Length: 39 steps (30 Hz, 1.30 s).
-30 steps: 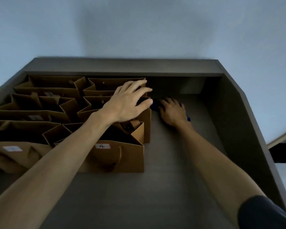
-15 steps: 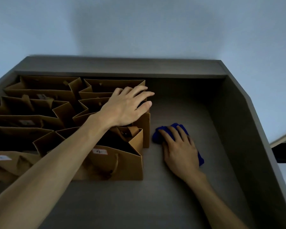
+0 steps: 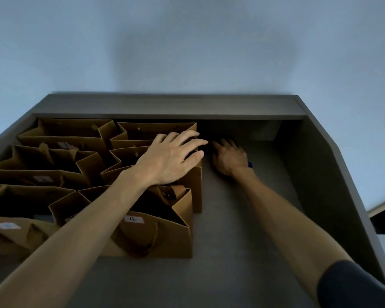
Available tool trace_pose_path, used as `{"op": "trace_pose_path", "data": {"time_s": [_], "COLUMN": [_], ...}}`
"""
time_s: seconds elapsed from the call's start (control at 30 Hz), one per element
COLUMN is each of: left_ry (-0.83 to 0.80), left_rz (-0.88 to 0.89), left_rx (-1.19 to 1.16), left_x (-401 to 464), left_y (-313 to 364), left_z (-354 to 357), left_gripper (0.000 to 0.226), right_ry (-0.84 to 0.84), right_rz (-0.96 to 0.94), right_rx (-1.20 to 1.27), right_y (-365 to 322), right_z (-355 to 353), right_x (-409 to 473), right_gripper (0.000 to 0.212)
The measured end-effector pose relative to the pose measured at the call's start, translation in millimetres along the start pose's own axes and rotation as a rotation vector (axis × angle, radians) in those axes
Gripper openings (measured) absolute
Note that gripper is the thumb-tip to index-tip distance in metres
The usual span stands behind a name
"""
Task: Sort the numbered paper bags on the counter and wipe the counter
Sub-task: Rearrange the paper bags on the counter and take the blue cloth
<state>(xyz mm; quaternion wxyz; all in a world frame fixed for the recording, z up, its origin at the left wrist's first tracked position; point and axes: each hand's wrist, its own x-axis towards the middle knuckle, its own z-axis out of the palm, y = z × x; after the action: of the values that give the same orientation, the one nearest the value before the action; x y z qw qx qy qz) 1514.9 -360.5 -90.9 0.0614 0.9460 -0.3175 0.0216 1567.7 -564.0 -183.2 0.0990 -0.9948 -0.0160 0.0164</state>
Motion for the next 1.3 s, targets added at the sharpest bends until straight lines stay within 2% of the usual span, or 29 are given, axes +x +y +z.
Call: {"op": "trace_pose_path", "data": {"time_s": [0.23,0.4,0.57,0.67,0.77,0.87,1.0,1.13,1.3], "left_ry": [-0.006,-0.004,-0.009,-0.011,-0.003,0.002,-0.002,0.005,0.008], "left_rz": [-0.022,-0.036,-0.016,-0.011,-0.017,-0.028,-0.02,-0.011,-0.027], "left_rx": [0.002,0.0,-0.003,-0.004,0.003,0.002,-0.008,-0.016,0.013], "left_x": [0,-1,2,3,3,1,2,2,5], "left_y": [2,4,1,0,1,2,3,1,3], "left_z": [-1,-2,1,2,1,0,0,2,3], "left_gripper": [0.058,0.059,0.056,0.051,0.049,0.046,0.045,0.045,0.045], "right_ry": [0.063,0.09,0.076,0.029,-0.018,0.027,0.074,0.136,0.133], "right_rz": [0.271,0.3,-0.002,-0.105,-0.038,0.093,0.178,0.217,0.225], "right_rx": [0.053,0.084,0.036,0.023,0.059,0.058,0.058,0.1,0.072], "right_y": [100,76,9,3,28,53,63,54,39], "right_z": [-18,-17,4,8,-3,-6,-4,5,17], "right_x": [-20,-16,-40,-49,-44,-49,-78,-142,-249], "right_gripper": [0.053,0.055,0.05,0.051,0.049,0.048,0.047,0.044,0.047]}}
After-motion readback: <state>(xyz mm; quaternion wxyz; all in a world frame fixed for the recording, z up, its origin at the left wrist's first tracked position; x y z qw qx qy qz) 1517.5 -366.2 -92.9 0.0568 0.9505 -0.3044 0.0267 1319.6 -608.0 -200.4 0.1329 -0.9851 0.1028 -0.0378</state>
